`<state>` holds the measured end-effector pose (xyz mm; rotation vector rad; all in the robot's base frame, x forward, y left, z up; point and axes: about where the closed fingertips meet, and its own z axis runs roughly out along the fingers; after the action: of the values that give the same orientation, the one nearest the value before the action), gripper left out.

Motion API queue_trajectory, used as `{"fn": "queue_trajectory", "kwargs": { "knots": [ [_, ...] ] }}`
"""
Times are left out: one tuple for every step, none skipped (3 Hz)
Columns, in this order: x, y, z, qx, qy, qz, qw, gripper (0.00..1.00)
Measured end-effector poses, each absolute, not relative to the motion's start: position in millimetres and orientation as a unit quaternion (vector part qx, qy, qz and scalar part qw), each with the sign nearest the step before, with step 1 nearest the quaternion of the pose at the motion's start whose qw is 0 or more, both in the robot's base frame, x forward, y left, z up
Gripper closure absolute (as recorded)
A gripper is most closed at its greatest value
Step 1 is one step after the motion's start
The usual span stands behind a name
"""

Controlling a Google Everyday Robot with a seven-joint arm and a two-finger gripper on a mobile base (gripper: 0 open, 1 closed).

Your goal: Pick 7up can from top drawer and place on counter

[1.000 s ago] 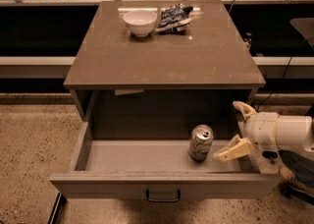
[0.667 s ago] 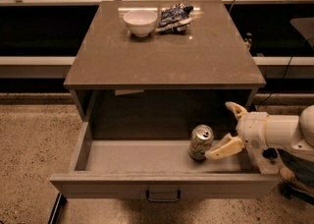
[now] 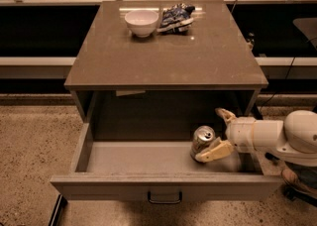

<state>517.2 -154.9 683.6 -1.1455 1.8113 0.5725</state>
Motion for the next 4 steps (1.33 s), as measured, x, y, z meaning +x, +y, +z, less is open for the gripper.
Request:
{"fn": "queue_trajectory", "kwargs": {
  "knots": [
    [516.7, -144.7, 677.0, -0.460, 0.722, 0.252, 0.452, 0.23],
    [513.6, -138.9, 673.6, -0.457, 0.711, 0.269, 0.461, 0.46],
    [511.0, -142.1, 692.6, -0.450, 0.693, 0.271, 0.493, 0.70],
    [508.5, -155.5, 740.2, -0.471, 0.662, 0.257, 0.523, 0.93]
  ]
}}
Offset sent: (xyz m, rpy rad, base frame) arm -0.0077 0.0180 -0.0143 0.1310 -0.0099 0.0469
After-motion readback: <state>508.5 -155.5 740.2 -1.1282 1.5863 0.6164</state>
